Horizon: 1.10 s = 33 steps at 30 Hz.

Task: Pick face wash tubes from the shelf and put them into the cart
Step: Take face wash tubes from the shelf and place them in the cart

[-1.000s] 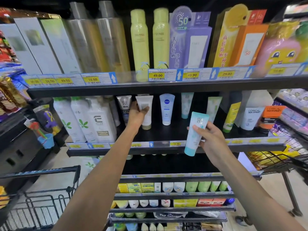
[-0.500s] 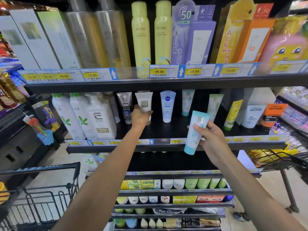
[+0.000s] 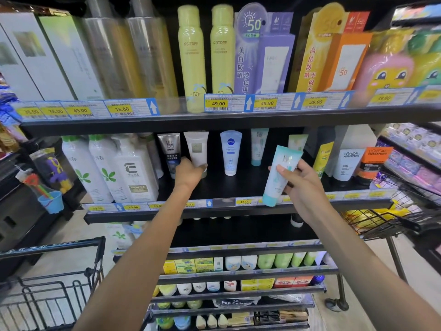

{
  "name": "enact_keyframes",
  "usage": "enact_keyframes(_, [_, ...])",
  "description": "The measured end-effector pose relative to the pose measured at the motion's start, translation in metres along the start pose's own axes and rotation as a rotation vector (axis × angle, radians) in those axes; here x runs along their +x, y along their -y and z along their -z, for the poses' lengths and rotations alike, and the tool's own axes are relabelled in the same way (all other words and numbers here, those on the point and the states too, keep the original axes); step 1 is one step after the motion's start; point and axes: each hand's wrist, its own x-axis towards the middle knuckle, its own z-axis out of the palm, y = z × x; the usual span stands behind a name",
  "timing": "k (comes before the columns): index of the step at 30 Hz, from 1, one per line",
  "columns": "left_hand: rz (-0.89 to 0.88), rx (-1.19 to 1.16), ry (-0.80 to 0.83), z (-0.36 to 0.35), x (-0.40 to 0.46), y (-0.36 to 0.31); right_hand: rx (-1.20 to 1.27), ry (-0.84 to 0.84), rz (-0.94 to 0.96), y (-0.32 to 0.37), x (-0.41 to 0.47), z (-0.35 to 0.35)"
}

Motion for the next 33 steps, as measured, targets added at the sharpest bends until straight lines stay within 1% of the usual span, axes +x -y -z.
enact_keyframes(2, [-0.068,0.143,0.043,0.005,-0.02,-0.001,0.006,0.009,0.022,0.004,0.009,0.001])
enact_keyframes(4, [-0.141,0.283,0.123,0.005,-0.039,-0.001,-0.008,0.021,0.037,0.007,0.02,-0.001])
enact_keyframes(9, [-0.375,0.581,0.374,-0.006,-0.069,-0.003,-0.096,0.007,0.053,0.002,0.053,-0.006])
enact_keyframes(11, [-0.42,0.684,0.454,-0.011,-0.073,-0.002,-0.148,0.006,0.031,-0.005,0.063,-0.006])
enact_keyframes(13, [-0.464,0.769,0.486,-0.013,-0.073,0.002,-0.214,0.023,0.002,-0.014,0.069,-0.003])
enact_keyframes(16, [-0.516,0.793,0.494,-0.011,-0.07,0.008,-0.311,0.051,-0.023,-0.024,0.071,0.003])
enact_keyframes(19, [-0.526,0.777,0.487,-0.009,-0.069,0.009,-0.381,0.033,-0.03,-0.026,0.073,0.009])
enact_keyframes(22, [-0.525,0.767,0.482,-0.009,-0.067,0.009,-0.551,0.03,-0.058,-0.029,0.073,0.011])
enact_keyframes(25, [-0.521,0.766,0.481,-0.009,-0.067,0.01,-0.78,-0.053,-0.055,-0.038,0.072,0.008])
enact_keyframes(27, [-0.522,0.758,0.47,-0.009,-0.067,0.01,-0.867,-0.092,-0.041,-0.043,0.072,0.005])
enact_keyframes(30, [-0.518,0.749,0.461,-0.009,-0.068,0.011,-0.924,-0.113,-0.056,-0.048,0.075,0.001])
enact_keyframes(33, [-0.513,0.754,0.448,-0.009,-0.068,0.012,-0.927,-0.119,-0.069,-0.049,0.085,-0.003])
